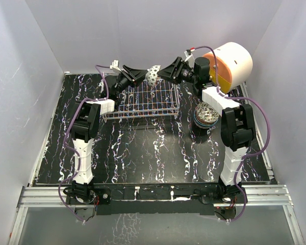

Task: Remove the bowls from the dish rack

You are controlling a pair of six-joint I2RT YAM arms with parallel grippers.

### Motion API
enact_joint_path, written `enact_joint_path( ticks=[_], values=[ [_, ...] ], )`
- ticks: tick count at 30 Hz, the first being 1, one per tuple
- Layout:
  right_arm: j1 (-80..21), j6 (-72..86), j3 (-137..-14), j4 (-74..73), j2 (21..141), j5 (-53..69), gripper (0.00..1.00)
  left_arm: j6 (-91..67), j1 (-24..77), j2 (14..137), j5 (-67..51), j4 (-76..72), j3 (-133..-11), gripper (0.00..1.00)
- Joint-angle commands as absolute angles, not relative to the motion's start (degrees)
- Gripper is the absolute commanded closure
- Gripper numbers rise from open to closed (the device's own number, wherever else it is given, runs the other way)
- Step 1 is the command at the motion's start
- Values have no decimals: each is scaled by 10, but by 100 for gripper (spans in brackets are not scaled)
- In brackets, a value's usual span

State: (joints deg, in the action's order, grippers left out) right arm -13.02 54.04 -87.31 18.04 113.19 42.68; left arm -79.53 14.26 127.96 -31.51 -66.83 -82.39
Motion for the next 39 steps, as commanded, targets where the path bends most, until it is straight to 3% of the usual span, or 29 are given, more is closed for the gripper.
enact_joint_path(
  ticks=[1,26,39],
  values=[
    [-133,527,-923,196,1117,437,41,-790,145,1267,-313,-705,-829,75],
    [-139,552,-957,198,1158,444,42,-790,150,1262,-315,-708,-828,76],
    [-148,566,-977,170,1180,428,50,-790,151,1257,-315,-713,-823,76]
  ],
)
